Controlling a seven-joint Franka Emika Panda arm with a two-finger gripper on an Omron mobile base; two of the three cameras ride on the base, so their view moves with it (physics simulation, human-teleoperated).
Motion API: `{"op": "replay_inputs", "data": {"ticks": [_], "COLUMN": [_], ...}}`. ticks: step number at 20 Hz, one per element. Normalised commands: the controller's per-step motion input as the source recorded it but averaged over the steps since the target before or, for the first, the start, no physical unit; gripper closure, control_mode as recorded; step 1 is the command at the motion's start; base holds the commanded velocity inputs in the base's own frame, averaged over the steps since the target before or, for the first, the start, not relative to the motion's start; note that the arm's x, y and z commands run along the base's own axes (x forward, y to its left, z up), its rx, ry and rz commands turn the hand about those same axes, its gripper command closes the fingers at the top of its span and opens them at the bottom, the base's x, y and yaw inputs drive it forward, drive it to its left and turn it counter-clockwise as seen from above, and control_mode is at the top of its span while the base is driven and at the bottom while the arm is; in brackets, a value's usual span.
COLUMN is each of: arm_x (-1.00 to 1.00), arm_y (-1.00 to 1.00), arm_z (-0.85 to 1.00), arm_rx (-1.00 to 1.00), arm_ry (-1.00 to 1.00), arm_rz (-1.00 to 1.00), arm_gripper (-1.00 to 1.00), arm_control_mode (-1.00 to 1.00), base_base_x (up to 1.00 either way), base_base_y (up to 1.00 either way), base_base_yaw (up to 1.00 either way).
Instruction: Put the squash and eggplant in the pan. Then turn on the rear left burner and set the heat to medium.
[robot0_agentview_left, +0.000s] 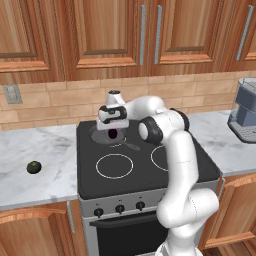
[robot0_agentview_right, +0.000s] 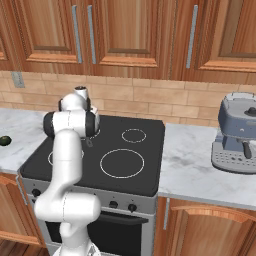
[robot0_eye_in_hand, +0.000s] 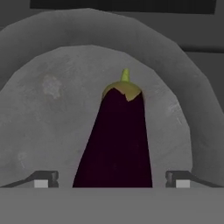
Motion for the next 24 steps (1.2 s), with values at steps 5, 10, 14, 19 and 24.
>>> {"op": "replay_inputs", "data": {"ticks": [5,10,14,19,24], "arm_x": [-0.20,-0.38,-0.41,-0.30,-0.36], "arm_y": [0.00,0.07,0.25,0.27,0.23], "arm_z": [0.16,0.06,0.02,0.16,0.28], "arm_rx": [0.00,0.00,0.00,0.00,0.00], "arm_ry": [-0.06,0.00,0.00,0.00,-0.03], "arm_rz": [0.01,0.06,0.09,0.09,0.08], "arm_gripper": [-1.00,-1.00,-1.00,-1.00,-1.00], "arm_control_mode": [-1.00,-1.00,-1.00,-1.00,-1.00], "base_base_x": [0.00,0.00,0.00,0.00,0.00], "base_base_y": [0.00,0.00,0.00,0.00,0.00], "base_base_yaw": [0.00,0.00,0.00,0.00,0.00]}}
